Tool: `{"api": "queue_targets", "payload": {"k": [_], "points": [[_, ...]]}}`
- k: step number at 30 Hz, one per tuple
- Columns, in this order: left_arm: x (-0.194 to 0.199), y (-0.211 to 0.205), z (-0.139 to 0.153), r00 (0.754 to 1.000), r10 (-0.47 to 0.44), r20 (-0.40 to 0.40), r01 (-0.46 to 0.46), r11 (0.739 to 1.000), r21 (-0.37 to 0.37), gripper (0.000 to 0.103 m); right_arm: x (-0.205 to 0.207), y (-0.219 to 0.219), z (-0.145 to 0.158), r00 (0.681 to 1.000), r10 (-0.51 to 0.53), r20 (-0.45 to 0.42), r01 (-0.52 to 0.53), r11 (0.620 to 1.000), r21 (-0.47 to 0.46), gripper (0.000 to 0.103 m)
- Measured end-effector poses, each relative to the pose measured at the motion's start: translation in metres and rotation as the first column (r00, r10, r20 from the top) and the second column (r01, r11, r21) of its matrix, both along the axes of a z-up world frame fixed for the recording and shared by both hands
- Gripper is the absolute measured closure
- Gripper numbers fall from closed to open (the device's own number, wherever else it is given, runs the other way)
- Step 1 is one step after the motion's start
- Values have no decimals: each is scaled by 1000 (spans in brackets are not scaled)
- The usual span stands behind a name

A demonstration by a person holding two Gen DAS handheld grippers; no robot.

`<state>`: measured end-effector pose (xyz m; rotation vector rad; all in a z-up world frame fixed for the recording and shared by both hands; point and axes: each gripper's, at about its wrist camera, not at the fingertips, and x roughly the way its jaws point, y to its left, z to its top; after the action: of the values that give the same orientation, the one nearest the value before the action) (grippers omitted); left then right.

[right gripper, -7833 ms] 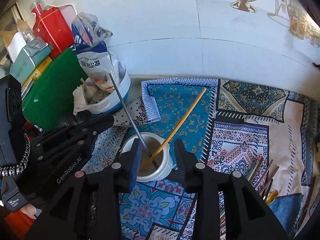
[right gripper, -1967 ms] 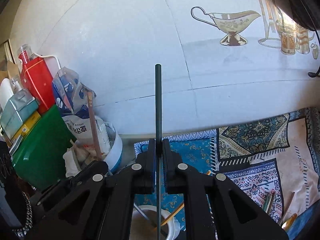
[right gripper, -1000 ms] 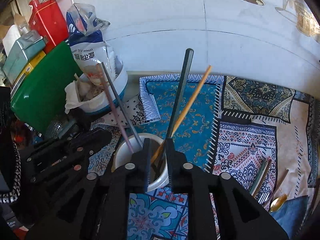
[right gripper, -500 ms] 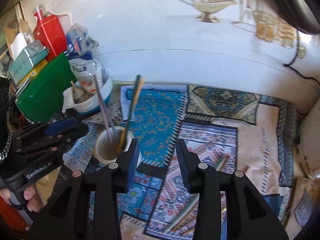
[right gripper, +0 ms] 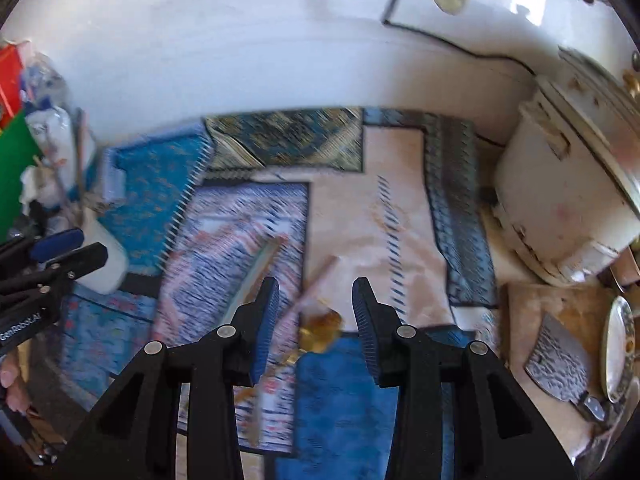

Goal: Organize utensils
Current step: 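Move both tools back toward the gold spoon and fork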

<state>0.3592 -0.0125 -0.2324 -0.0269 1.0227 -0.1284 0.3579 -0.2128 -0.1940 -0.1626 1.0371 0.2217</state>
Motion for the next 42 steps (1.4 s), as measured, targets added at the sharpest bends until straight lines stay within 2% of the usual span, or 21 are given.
{"api": "queue_targets", "payload": {"k": [4, 9, 18, 24, 25, 29, 30, 35, 36, 40, 42], "points": [[7, -26, -32, 997, -41, -72, 44, 999, 32, 58, 2, -19, -33, 996, -22, -90, 22, 1000, -3, 68], [6, -41, -56, 990, -65, -129, 70, 997, 37, 58, 3, -25, -61, 983, -15, -181, 23, 999, 43, 68], [1, -35, -65, 988, -36, -151, 43, 998, 48, 58, 19, -16, -88, 964, -40, -262, 80, 986, 147, 68], [-3, -22, -62, 989, -10, -146, 19, 998, 64, 58, 19, 2, -97, 967, -31, -253, 65, 990, 125, 65], [-4, -20, -62, 990, -7, -144, 17, 997, 69, 58, 18, 5, -97, 973, -33, -229, 60, 992, 111, 65], [-4, -14, -61, 990, 1, -143, 9, 998, 68, 58, 11, 26, -101, 989, -11, -148, 9, 1000, -17, 65], [-4, -14, -61, 990, 0, -144, 9, 998, 68, 58, 9, 27, -101, 991, -11, -136, 10, 1000, -12, 70], [-3, -18, -60, 989, -22, -144, 32, 997, 65, 58, 12, 20, -100, 990, -16, -144, 20, 999, 32, 73], [-3, -20, -59, 989, -30, -145, 39, 997, 63, 58, 14, 17, -99, 989, -23, -148, 30, 998, 47, 94], [5, -30, -55, 988, -61, -140, 68, 997, 47, 58, 25, -7, -97, 977, -47, -206, 85, 980, 179, 99], [11, -37, -52, 988, -79, -134, 84, 996, 36, 58, 24, -14, -98, 976, -63, -210, 102, 978, 179, 100]]}}
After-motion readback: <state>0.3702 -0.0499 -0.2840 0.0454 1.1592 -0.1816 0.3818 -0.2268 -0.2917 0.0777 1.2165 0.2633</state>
